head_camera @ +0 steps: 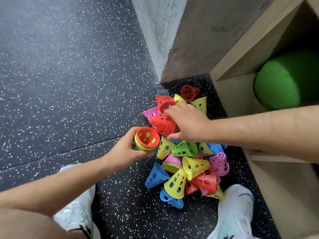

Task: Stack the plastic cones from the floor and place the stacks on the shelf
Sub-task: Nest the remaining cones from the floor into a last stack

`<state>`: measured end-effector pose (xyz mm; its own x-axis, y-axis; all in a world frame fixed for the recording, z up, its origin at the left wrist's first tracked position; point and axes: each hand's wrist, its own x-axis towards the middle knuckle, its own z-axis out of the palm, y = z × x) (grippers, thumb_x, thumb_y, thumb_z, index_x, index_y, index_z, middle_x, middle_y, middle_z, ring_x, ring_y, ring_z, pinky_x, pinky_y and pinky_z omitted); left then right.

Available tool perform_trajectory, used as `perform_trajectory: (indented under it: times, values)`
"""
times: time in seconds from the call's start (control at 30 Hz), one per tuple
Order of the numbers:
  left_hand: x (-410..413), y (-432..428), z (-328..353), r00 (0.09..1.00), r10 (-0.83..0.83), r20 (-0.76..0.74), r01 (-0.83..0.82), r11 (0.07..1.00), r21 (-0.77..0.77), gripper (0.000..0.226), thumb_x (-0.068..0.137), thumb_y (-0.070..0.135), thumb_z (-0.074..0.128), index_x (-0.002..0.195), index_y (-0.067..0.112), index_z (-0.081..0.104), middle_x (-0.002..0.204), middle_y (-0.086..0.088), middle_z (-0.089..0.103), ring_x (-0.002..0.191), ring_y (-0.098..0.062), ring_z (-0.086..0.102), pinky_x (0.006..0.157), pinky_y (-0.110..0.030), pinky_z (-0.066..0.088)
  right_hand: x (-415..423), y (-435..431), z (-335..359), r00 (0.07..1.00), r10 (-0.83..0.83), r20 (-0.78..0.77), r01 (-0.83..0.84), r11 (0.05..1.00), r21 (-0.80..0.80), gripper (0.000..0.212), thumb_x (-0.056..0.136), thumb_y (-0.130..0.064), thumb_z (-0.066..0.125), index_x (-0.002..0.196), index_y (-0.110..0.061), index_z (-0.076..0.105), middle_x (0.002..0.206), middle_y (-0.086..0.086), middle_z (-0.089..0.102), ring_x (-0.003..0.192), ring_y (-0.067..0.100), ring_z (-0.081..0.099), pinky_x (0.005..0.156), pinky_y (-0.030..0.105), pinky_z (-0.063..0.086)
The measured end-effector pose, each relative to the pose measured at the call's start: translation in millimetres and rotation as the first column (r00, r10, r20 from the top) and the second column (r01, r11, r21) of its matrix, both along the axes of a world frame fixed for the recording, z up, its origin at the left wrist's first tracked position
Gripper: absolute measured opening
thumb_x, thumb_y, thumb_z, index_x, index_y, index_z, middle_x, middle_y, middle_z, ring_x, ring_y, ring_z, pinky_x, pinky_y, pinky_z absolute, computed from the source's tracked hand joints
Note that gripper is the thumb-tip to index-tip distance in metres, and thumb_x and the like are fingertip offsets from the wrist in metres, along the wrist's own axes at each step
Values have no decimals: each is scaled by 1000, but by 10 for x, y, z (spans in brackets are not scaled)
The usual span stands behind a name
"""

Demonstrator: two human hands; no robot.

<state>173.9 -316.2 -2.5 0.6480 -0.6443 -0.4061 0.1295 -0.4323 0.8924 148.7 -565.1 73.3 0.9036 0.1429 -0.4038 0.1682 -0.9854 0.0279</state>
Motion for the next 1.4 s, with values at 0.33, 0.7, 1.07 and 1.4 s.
perform_trajectory:
  times: [0.33, 0.7, 1.07, 1.4]
  values:
    - [63, -9, -8, 1000, 23, 20, -24, 998, 50, 75, 71, 24, 96, 133, 29, 54, 119, 18, 67, 108, 5, 64, 92, -12, 48, 148, -155, 49, 999, 32, -39, -23, 977, 211, 79, 76, -65, 73, 138, -21, 51, 135, 0, 57, 131, 20, 46, 108, 37, 35]
    - [94, -16, -14, 999, 36, 27, -38, 996, 77, 74, 74, 18, 94, 133, 30, 52, 119, 17, 67, 106, 7, 63, 94, -13, 47, 99, -226, 182, 990, 49, -135, 27, 858, 513, 82, 76, -32, 80, 144, -31, 34, 130, -10, 35, 96, 12, 54, 81, 16, 46]
    - [111, -164, 95, 999, 44, 32, -44, 999, 0, 76, 75, 22, 94, 138, 27, 52, 122, 15, 68, 113, 0, 66, 99, -18, 49, 222, -55, 146, 985, 141, -104, -51, 800, 598, 84, 81, -46, 77, 152, -26, 37, 144, -6, 37, 128, 12, 46, 107, 29, 43]
    - [59, -235, 97, 1000, 11, 0, -11, 1000, -4, 76, 74, 20, 95, 137, 28, 54, 119, 21, 69, 112, 0, 66, 103, -26, 51, 232, -174, 131, 992, 126, -12, -105, 873, 475, 71, 89, -66, 57, 145, -24, 45, 136, -4, 54, 126, 14, 49, 108, 38, 40]
